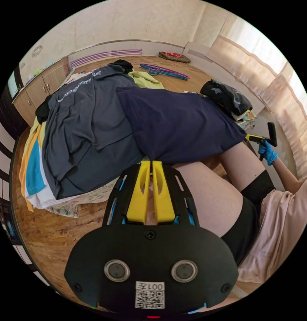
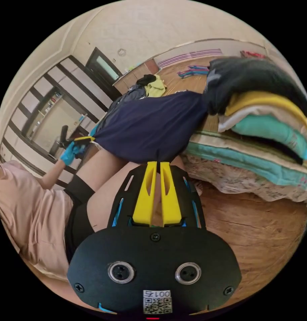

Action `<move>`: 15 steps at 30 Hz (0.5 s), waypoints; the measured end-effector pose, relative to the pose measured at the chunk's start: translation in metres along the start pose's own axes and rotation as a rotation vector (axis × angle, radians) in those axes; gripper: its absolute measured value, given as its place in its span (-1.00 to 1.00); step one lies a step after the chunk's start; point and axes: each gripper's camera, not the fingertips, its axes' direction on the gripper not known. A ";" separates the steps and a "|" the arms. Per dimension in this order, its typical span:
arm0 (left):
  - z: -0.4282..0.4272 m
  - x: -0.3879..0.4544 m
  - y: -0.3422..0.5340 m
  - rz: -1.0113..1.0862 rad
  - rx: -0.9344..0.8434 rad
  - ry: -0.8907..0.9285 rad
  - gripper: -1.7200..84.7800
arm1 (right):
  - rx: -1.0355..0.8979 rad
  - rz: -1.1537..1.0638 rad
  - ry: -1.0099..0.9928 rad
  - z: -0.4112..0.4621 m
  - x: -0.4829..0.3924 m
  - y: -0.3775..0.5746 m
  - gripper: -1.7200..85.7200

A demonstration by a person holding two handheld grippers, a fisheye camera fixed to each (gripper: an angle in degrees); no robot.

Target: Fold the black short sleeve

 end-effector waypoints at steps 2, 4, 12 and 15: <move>-0.009 0.008 0.001 0.018 0.007 -0.046 -1.00 | -0.011 -0.076 0.158 -0.018 -0.020 -0.002 -0.93; -0.015 0.015 0.004 0.012 0.004 -0.060 -1.00 | 0.010 -0.113 0.183 -0.030 -0.031 -0.001 -0.93; -0.013 0.041 0.017 -0.012 -0.033 -0.068 -1.00 | -0.071 -0.091 0.228 -0.008 -0.041 0.016 -0.94; -0.032 0.053 0.015 0.030 -0.003 -0.080 -1.00 | -0.050 -0.160 0.227 -0.024 -0.059 0.013 -0.94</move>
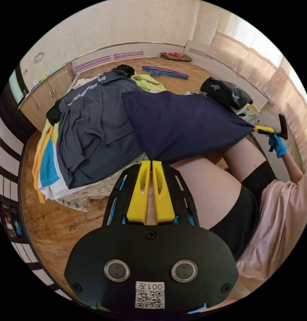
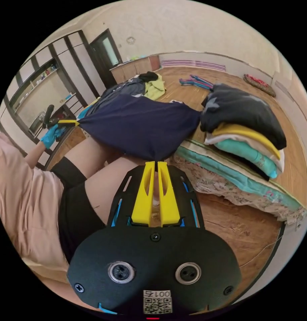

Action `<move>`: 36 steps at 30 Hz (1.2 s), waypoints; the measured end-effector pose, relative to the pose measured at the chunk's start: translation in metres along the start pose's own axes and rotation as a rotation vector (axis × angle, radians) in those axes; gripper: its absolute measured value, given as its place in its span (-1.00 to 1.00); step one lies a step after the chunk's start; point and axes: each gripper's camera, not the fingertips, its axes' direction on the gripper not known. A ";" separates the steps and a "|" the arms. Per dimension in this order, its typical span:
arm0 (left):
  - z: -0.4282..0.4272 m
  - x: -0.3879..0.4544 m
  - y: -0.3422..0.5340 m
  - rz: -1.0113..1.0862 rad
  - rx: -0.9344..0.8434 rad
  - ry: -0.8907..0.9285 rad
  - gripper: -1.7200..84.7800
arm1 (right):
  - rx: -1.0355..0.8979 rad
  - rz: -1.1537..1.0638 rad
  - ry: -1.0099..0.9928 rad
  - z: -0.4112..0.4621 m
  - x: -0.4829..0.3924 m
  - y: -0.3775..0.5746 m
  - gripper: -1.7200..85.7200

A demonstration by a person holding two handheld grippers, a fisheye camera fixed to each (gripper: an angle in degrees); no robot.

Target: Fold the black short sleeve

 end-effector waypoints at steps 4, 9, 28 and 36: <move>-0.017 0.012 -0.004 0.147 -0.082 -0.024 -1.00 | -0.054 -0.123 -0.084 -0.020 -0.019 -0.004 -0.94; -0.004 0.028 0.004 0.161 -0.164 -0.013 -1.00 | -0.160 -0.123 -0.073 0.003 -0.035 0.011 -0.94; -0.038 0.089 -0.030 0.094 -0.042 0.126 -0.99 | -0.263 -0.088 -0.110 0.031 -0.043 0.008 -0.81; -0.026 0.192 -0.095 0.288 0.101 0.397 -0.96 | -0.220 -0.057 -0.144 0.034 -0.043 0.004 -0.91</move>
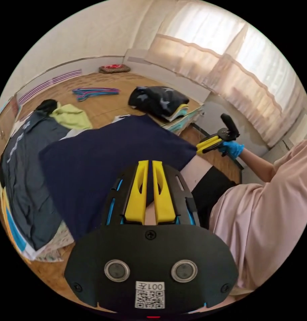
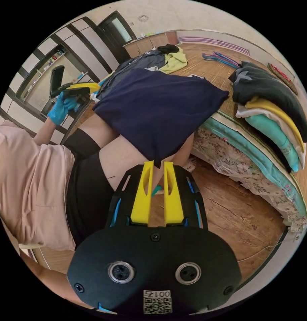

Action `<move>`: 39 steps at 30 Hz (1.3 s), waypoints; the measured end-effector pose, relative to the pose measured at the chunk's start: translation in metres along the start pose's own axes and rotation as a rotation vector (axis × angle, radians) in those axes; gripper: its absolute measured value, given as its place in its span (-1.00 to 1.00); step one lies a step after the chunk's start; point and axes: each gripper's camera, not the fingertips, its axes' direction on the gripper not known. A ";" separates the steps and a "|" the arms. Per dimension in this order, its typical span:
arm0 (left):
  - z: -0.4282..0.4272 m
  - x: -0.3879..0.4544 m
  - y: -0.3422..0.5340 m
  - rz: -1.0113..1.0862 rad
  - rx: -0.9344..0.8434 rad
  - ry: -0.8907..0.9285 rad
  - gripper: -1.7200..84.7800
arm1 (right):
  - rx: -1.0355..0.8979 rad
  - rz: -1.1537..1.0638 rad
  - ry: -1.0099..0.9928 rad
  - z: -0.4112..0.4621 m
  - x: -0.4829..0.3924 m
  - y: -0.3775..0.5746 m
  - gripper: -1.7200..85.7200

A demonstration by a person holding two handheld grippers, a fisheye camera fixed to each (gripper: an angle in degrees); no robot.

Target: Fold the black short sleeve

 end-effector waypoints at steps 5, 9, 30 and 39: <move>0.039 0.062 -0.051 0.189 -0.070 0.038 -0.84 | 0.003 -0.031 0.074 0.000 -0.015 0.000 -0.94; 0.059 0.102 -0.073 0.309 -0.126 0.049 -0.80 | 0.084 -0.019 0.143 -0.018 -0.025 0.002 -0.95; 0.098 0.188 -0.114 0.310 -0.196 -0.200 -0.99 | 0.302 -0.172 0.161 -0.057 -0.085 -0.025 -0.92; 0.041 0.180 -0.103 0.211 -0.124 -0.114 -0.99 | 0.392 -0.138 0.367 -0.034 -0.091 -0.017 -0.60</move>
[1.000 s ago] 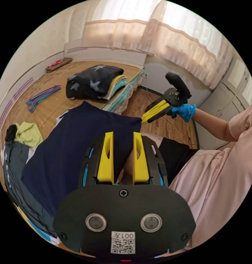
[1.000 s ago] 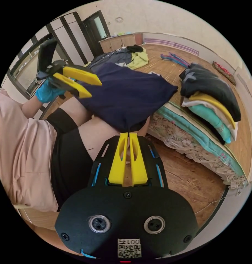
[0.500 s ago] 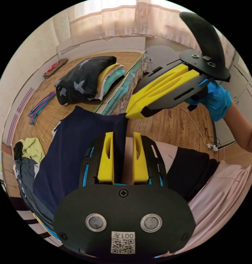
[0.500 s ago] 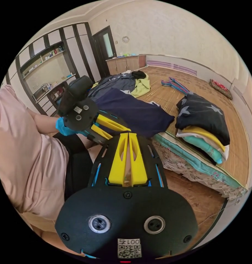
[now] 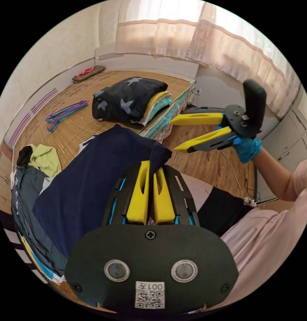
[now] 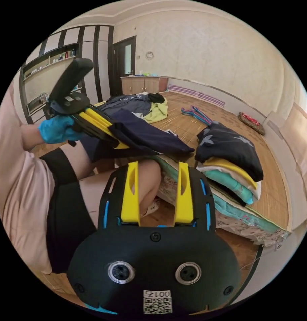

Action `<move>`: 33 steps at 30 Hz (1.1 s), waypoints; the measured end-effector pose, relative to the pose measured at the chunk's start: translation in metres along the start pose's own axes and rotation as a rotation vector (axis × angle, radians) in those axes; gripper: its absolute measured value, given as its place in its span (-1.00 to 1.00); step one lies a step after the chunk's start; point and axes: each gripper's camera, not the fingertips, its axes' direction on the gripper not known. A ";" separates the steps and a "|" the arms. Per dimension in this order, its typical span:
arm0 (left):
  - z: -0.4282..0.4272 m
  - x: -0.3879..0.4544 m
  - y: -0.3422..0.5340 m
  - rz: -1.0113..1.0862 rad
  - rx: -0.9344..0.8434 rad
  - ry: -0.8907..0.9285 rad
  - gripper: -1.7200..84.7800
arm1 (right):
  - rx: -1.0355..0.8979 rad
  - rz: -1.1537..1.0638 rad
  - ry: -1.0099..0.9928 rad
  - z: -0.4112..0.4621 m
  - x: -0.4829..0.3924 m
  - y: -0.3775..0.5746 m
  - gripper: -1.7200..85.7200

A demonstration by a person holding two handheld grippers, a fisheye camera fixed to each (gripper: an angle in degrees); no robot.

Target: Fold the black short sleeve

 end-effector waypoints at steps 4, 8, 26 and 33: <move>-0.033 0.001 0.010 -0.016 0.022 -0.009 -0.99 | 0.014 -0.032 0.020 0.041 -0.016 -0.019 -0.51; -0.071 0.005 0.021 0.007 0.041 -0.053 -0.99 | 0.048 -0.119 0.138 0.074 -0.037 -0.044 -0.43; -0.220 -0.032 0.128 -0.134 0.163 -0.067 -0.99 | 0.103 -0.200 0.069 0.111 -0.066 -0.122 -0.74; -0.251 -0.028 0.149 -0.141 0.182 -0.139 -0.99 | 0.112 -0.238 0.078 0.087 -0.083 -0.138 -0.85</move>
